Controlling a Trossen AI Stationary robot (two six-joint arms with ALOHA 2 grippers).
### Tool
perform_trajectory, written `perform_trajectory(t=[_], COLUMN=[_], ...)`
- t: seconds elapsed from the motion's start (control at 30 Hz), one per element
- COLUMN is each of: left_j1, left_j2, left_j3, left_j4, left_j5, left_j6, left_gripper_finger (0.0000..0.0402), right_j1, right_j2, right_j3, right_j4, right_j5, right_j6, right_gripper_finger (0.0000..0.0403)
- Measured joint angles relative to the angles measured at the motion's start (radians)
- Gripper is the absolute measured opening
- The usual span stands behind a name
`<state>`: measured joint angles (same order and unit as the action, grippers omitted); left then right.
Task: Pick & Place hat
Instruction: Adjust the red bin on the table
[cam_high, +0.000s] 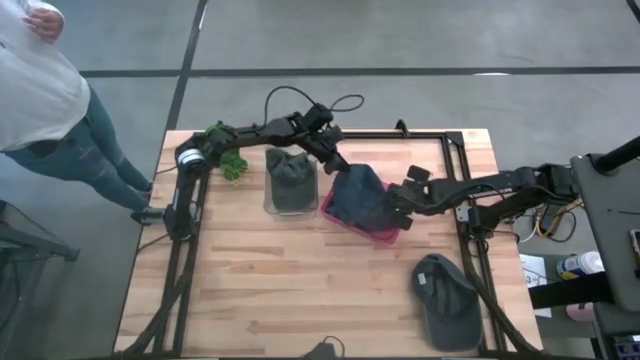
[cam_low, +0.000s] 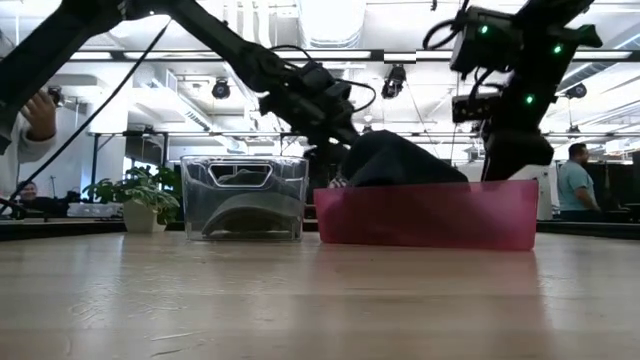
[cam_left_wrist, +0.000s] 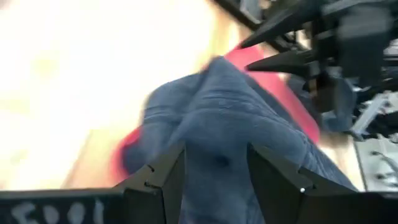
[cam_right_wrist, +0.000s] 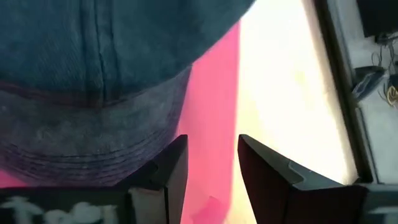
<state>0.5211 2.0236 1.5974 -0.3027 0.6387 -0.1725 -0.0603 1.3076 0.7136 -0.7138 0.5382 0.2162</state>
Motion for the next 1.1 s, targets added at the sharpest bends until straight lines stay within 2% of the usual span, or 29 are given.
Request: perform_trajectory(t=[0.17, 0.37, 0.6, 0.73, 0.87, 0.97, 1.1], left_j1=[0.018, -0.021, -0.062, -0.050, -0.030, -0.021, -0.022], left_j2=[-0.031, -0.014, 0.005, -0.018, -0.098, -0.153, -0.256], left_j3=[0.000, -0.007, -0.030, -0.011, -0.007, -0.012, -0.014], left_j4=[-0.111, -0.090, -0.070, -0.103, -0.096, -0.115, -0.196], left_j5=[-0.012, 0.013, -0.021, -0.057, -0.140, -0.170, -0.166], left_j6=[0.014, 0.030, 0.120, 0.110, 0.126, 0.141, 0.132], left_gripper_finger=[0.0165, 0.0165, 0.0165, 0.0165, 0.0165, 0.0165, 0.0165], right_j1=[0.000, 0.000, 0.001, -0.009, -0.064, -0.157, -0.335], right_j2=[-0.062, -0.102, -0.108, -0.108, -0.116, -0.122, -0.103], right_j3=[0.000, 0.001, 0.021, 0.039, 0.065, 0.071, 0.066], right_j4=[-0.012, -0.012, -0.020, -0.056, -0.097, -0.082, -0.062], right_j5=[0.011, 0.010, 0.007, 0.029, 0.035, -0.051, -0.253], right_j6=[-0.003, -0.002, 0.001, 0.053, 0.136, 0.158, 0.125], right_gripper_finger=[0.0137, 0.0137, 0.0137, 0.0137, 0.0137, 0.0137, 0.0137])
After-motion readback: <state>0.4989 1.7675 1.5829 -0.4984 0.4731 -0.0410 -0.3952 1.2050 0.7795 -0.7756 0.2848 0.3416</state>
